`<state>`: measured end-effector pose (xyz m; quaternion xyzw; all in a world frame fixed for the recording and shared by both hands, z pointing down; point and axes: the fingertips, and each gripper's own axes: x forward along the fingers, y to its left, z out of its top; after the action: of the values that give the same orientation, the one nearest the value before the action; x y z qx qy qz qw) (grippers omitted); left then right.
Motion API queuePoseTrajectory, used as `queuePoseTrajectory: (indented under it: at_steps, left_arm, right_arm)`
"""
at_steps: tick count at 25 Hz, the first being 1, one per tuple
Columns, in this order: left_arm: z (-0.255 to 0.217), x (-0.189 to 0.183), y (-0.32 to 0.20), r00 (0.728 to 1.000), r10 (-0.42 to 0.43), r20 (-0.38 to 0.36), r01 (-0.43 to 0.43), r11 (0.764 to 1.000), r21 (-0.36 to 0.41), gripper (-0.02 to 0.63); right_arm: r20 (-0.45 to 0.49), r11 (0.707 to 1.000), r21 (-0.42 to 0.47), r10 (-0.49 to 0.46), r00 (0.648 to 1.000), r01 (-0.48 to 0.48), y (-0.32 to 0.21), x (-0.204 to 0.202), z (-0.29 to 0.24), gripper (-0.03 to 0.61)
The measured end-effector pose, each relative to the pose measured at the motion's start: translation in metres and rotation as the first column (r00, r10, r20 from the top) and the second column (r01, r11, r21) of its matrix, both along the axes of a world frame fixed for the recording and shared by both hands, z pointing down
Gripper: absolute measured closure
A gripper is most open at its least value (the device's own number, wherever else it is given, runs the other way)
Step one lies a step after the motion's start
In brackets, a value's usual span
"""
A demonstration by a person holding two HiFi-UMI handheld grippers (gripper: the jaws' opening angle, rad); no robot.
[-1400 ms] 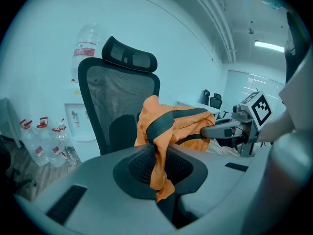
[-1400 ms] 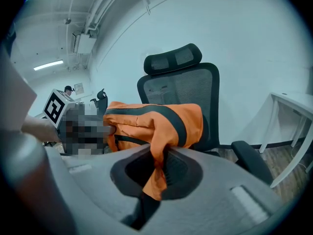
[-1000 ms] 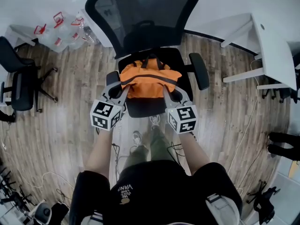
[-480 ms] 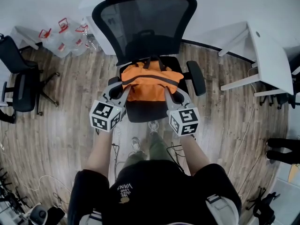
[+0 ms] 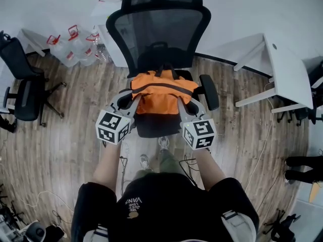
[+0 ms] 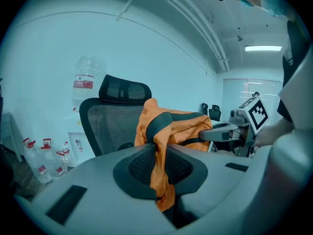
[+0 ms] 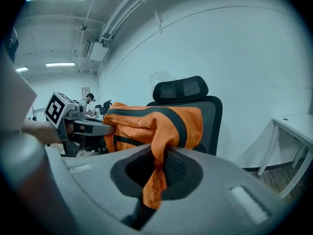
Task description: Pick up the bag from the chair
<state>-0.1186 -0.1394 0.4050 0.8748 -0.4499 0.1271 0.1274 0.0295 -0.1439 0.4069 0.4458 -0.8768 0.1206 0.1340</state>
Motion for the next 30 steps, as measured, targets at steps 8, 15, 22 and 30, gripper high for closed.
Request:
queuePoseTrajectory:
  at_steps: [8,15,22,30]
  left_arm:
    - [-0.022,-0.002,0.007,1.000,-0.004,-0.005,0.004,0.999,0.040,0.571]
    - [-0.044,-0.003,0.012,1.000,0.001,-0.012,0.000,0.997,0.078,0.571]
    - [-0.068,-0.003,0.012,1.000,0.004,-0.024,-0.001,0.993,0.120,0.571]
    - [-0.090,-0.007,0.014,0.999,0.007,-0.039,0.000,0.987,0.162,0.571]
  right_arm:
    - [0.004,0.999,0.038,-0.007,1.000,0.007,0.004,-0.002,-0.020,0.565]
    - [0.010,0.997,0.076,-0.007,1.000,0.006,0.007,-0.002,-0.042,0.565]
    - [0.021,0.993,0.114,-0.010,1.000,0.008,0.007,-0.001,-0.066,0.565]
    - [0.036,0.989,0.150,-0.016,0.999,0.010,0.006,-0.004,-0.087,0.565]
